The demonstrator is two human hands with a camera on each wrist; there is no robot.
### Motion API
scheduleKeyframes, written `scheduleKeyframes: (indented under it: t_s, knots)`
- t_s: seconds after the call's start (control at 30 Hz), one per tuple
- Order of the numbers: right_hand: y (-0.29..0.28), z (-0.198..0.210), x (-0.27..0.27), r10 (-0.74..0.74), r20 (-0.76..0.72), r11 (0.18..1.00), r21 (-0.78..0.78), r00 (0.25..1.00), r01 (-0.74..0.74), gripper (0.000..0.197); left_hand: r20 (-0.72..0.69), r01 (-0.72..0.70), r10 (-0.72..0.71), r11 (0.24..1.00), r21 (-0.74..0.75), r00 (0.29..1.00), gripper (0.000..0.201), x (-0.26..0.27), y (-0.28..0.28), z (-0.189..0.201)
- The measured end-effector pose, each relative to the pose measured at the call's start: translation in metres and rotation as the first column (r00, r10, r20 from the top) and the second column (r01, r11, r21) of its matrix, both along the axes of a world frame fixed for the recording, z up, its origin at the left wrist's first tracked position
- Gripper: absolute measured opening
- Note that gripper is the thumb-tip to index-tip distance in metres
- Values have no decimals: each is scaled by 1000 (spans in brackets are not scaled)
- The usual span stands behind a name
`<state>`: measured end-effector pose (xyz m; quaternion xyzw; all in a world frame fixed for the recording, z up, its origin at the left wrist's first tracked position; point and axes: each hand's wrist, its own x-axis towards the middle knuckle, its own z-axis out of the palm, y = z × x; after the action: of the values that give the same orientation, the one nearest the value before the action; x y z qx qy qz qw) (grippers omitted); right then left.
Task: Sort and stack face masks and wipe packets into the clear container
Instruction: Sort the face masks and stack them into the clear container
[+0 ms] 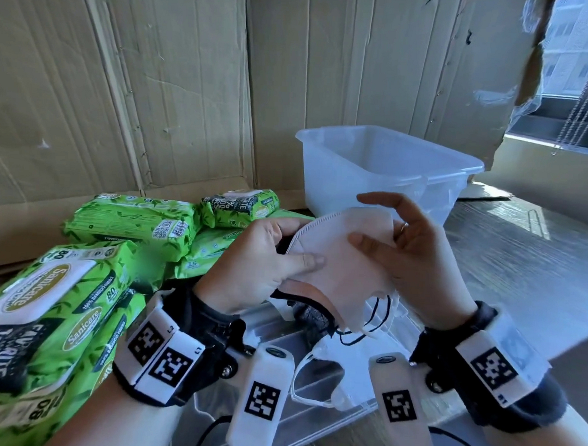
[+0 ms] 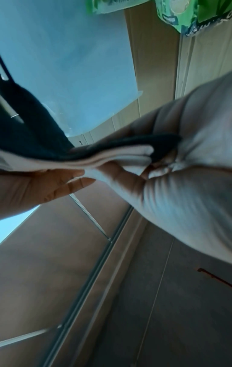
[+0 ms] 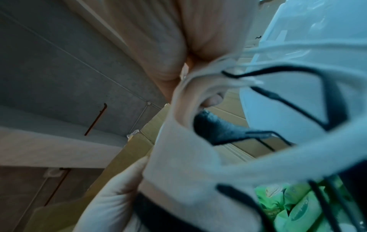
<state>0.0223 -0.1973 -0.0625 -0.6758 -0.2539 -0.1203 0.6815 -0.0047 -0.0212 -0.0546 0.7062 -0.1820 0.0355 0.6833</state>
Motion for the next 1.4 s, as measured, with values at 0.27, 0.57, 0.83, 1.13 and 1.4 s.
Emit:
scheduleKeyframes:
  t_s: [0.27,0.57,0.83,1.13,1.4]
  knots:
    - [-5,-5,2,-276,317,930,-150,907,335,22,59,-24,21,998,53,998,48,-3,-1,1]
    - [-6,-5,-1,104,148,989,-120,984,-86,12,22,-110,108,984,143,994,26,-5,-3,2]
    - [-7,0,-2,136,-68,990,-26,988,-138,45,-33,-44,45,998,55,998,14,-8,-6,5]
    - [-4,-4,3,-30,-79,998,-55,996,25,43,-24,-73,76,992,107,997,21,-5,-6,0]
    - [-12,-6,5,-257,66,940,-213,964,265,22,120,-163,150,980,110,981,41,0,-5,-3]
